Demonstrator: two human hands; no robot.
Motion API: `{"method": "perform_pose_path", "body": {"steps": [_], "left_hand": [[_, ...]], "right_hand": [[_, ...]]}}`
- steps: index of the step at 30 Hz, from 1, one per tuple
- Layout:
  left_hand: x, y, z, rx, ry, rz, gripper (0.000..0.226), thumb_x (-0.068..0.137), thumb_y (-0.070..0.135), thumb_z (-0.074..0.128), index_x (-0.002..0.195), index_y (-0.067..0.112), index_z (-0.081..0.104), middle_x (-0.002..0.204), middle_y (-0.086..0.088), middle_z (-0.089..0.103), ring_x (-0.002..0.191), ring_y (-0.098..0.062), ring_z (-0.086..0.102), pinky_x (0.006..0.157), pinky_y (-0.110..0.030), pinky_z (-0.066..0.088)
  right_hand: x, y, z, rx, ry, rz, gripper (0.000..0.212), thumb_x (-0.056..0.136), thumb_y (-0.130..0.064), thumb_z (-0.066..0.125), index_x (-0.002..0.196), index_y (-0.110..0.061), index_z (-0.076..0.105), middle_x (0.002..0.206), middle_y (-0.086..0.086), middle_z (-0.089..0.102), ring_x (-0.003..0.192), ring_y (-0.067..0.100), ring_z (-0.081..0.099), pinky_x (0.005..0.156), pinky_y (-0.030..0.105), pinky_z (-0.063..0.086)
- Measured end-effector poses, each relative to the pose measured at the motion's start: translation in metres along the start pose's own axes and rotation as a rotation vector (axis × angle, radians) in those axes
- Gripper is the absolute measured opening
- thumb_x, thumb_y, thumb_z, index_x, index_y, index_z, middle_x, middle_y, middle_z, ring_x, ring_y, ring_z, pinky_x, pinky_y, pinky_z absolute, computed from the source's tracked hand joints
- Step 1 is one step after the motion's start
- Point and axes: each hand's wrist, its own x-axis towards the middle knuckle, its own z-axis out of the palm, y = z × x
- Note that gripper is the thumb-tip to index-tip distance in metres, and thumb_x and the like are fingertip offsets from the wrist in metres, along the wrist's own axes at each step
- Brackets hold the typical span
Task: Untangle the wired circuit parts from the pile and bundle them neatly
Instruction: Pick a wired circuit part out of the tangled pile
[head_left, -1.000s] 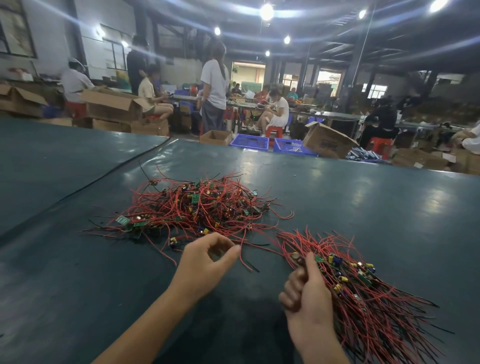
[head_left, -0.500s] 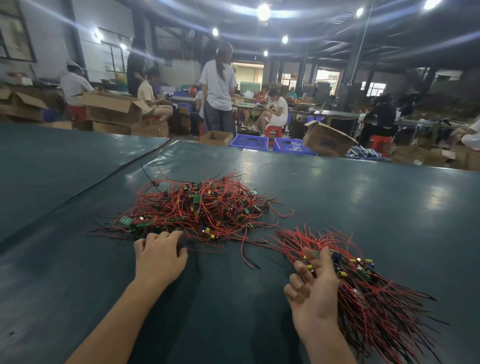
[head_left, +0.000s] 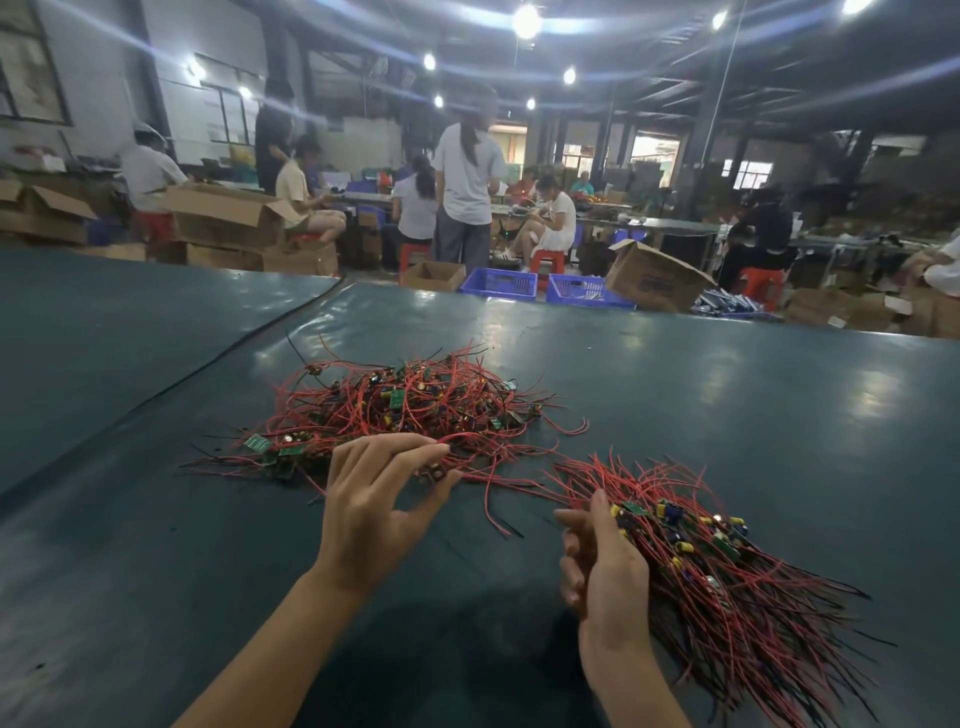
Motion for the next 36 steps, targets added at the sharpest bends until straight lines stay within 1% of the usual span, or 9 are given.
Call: {"method": "perform_pose_path", "body": {"steps": [6,8,10,12,15,20,28,32,36], "left_hand": [[-0.01,0.038,0.012,-0.39,-0.113,-0.309,0.023,0.075,0.013,0.082,0.095,0.009,0.072,0.097,0.003,0.067,0.09,-0.007,0.064,0.078,-0.025,0.054],[-0.015,0.045,0.015,-0.481,-0.164,-0.457,0.023,0.074,0.016,0.083,0.094,0.013,0.072,0.093,0.006,0.067,0.086,-0.01,0.065,0.075,-0.024,0.054],[-0.016,0.05,0.016,-0.618,-0.214,-0.6,0.014,0.078,0.021,0.077,0.09,0.016,0.073,0.089,0.005,0.069,0.083,-0.014,0.067,0.073,-0.025,0.054],[-0.016,0.054,0.017,-0.718,-0.248,-0.689,0.006,0.083,0.02,0.074,0.085,0.015,0.075,0.087,0.002,0.071,0.08,-0.014,0.068,0.071,-0.024,0.054],[-0.017,0.06,0.018,-0.757,-0.3,-0.779,0.005,0.084,0.011,0.073,0.086,0.015,0.075,0.084,0.0,0.073,0.076,-0.014,0.07,0.069,-0.026,0.056],[-0.019,0.061,0.021,-0.836,-0.382,-0.981,0.027,0.082,0.011,0.076,0.105,0.021,0.067,0.078,0.002,0.068,0.069,-0.011,0.066,0.061,-0.025,0.055],[-0.018,0.059,0.024,-1.009,-0.303,-1.275,0.008,0.089,0.015,0.065,0.089,0.011,0.073,0.085,-0.01,0.075,0.075,-0.017,0.071,0.055,-0.021,0.052],[-0.016,0.058,0.025,-1.099,-0.229,-1.38,0.015,0.092,0.019,0.06,0.089,0.009,0.071,0.089,-0.014,0.075,0.074,-0.019,0.072,0.054,-0.022,0.054],[-0.013,0.06,0.022,-1.121,-0.351,-1.382,0.031,0.077,0.041,0.068,0.083,0.01,0.068,0.077,-0.007,0.072,0.063,-0.018,0.068,0.052,-0.025,0.052]], "right_hand": [[-0.011,0.009,0.012,-0.297,-0.18,-0.115,0.046,0.077,-0.048,0.065,0.075,-0.002,0.072,0.055,0.002,0.043,0.048,0.007,0.035,0.046,0.016,0.03],[-0.014,0.011,0.015,-0.341,-0.22,-0.171,0.021,0.086,-0.035,0.067,0.075,-0.022,0.077,0.055,0.005,0.053,0.05,0.005,0.043,0.048,0.016,0.036],[-0.013,0.014,0.015,-0.399,-0.224,-0.238,0.025,0.094,-0.026,0.063,0.075,-0.035,0.077,0.06,0.004,0.061,0.055,0.003,0.048,0.053,0.018,0.039],[-0.013,0.016,0.016,-0.416,-0.195,-0.258,0.027,0.095,-0.024,0.061,0.075,-0.035,0.076,0.055,-0.005,0.057,0.053,0.003,0.044,0.051,0.018,0.036],[-0.012,0.019,0.015,-0.405,-0.155,-0.265,0.029,0.096,-0.022,0.061,0.074,-0.035,0.075,0.055,-0.008,0.06,0.051,0.0,0.045,0.05,0.016,0.037],[-0.008,0.02,0.01,-0.462,-0.088,-0.256,0.026,0.096,-0.023,0.06,0.075,-0.023,0.076,0.061,-0.009,0.066,0.054,0.0,0.053,0.053,0.014,0.04],[-0.006,0.015,0.007,-0.38,0.024,-0.206,0.027,0.097,-0.027,0.058,0.076,-0.022,0.075,0.054,-0.009,0.059,0.05,0.003,0.046,0.049,0.019,0.038],[-0.006,0.013,0.008,-0.331,0.022,-0.216,0.029,0.095,-0.025,0.061,0.072,-0.03,0.076,0.06,-0.007,0.065,0.051,0.004,0.055,0.048,0.015,0.042],[-0.009,0.011,0.011,-0.35,-0.055,-0.215,0.026,0.096,-0.023,0.06,0.077,-0.029,0.076,0.066,-0.006,0.07,0.057,0.001,0.061,0.05,0.014,0.045]]}}
